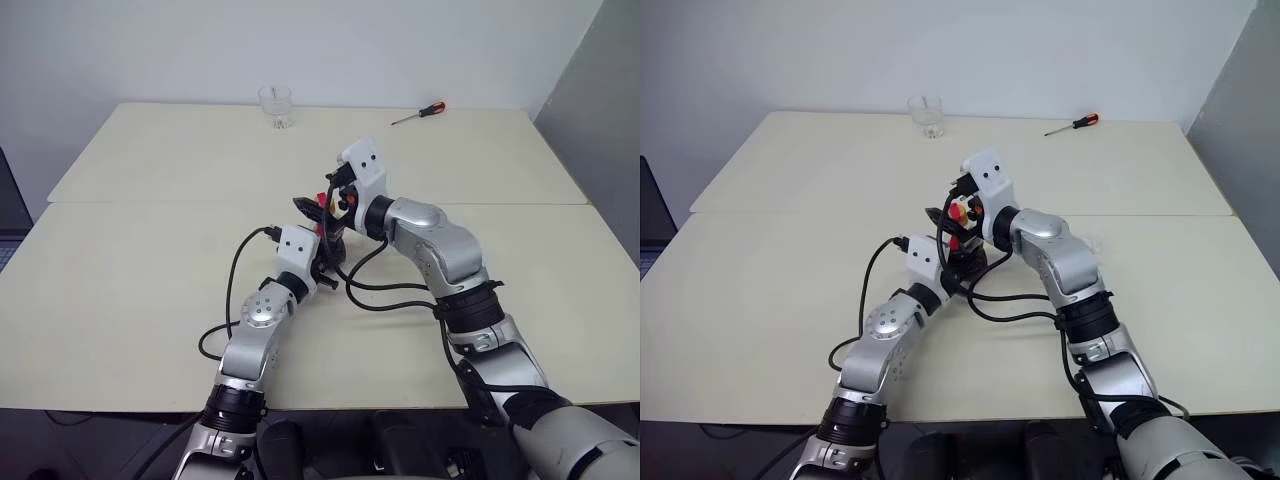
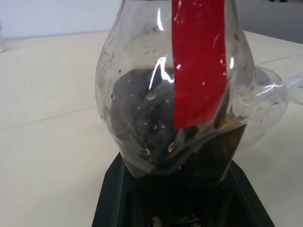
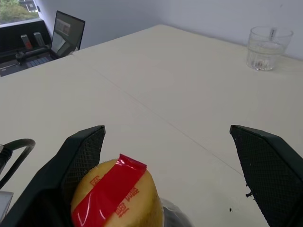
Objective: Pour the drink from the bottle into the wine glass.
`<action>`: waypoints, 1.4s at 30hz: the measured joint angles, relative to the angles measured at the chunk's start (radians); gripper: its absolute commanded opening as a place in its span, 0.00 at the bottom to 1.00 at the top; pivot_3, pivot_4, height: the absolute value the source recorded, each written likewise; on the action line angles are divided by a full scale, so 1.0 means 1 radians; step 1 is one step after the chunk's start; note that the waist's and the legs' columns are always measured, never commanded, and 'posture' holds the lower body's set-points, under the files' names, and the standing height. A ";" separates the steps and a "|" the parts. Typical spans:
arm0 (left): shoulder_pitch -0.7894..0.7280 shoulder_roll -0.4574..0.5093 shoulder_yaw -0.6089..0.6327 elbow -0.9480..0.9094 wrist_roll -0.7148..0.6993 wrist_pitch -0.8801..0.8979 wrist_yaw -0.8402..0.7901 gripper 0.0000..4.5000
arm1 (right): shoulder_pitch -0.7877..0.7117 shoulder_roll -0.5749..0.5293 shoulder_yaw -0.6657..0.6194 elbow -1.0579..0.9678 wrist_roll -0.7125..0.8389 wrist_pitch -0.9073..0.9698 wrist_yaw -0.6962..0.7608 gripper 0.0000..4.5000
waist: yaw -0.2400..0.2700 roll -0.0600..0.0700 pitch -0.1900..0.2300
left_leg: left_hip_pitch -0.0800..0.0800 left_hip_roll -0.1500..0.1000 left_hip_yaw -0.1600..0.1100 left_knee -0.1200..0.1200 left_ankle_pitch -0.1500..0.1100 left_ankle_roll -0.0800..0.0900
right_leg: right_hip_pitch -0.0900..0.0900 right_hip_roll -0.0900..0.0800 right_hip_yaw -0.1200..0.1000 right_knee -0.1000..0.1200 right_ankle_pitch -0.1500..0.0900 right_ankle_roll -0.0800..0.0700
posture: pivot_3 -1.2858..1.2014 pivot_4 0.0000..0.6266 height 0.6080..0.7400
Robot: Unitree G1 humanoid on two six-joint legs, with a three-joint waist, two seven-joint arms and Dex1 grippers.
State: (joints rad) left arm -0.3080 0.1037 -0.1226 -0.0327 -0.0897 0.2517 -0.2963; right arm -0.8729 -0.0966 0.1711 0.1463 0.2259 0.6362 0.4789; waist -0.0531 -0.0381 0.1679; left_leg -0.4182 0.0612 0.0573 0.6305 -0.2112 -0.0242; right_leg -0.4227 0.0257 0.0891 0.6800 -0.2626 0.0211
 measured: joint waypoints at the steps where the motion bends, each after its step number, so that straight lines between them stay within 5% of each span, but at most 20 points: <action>1: 0.000 0.000 -0.003 0.000 0.000 0.000 -0.001 0.18 | 0.004 -0.010 0.000 -0.014 0.004 0.006 0.004 1.00 | 0.000 0.000 0.000 | 0.000 0.000 0.000 0.000 0.000 0.000 | 0.000 0.000 0.000 0.000 0.000 0.000 | 0.52 0.24 1.00; 22: -0.007 0.010 0.005 0.000 0.000 -0.001 -0.001 0.17 | 0.143 -0.170 -0.043 -0.331 0.109 0.181 0.031 1.00 | -0.001 0.000 0.000 | 0.000 0.000 0.000 0.000 0.000 0.000 | 0.000 0.000 0.001 0.000 -0.003 0.005 | 0.52 0.24 1.00; 42: -0.016 0.010 0.009 0.002 0.000 -0.002 -0.001 0.17 | 0.092 -0.111 -0.009 -0.283 0.105 0.161 0.023 1.00 | -0.001 0.000 0.000 | 0.000 0.000 0.000 0.000 0.000 0.000 | 0.000 0.000 0.001 0.000 -0.003 0.004 | 0.52 0.24 1.00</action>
State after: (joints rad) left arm -0.3237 0.1139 -0.1132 -0.0311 -0.0896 0.2501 -0.2975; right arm -0.7805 -0.2077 0.1623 -0.1368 0.3306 0.7968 0.5015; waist -0.0539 -0.0382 0.1680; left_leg -0.4183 0.0612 0.0574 0.6304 -0.2112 -0.0242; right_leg -0.4228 0.0256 0.0897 0.6796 -0.2652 0.0254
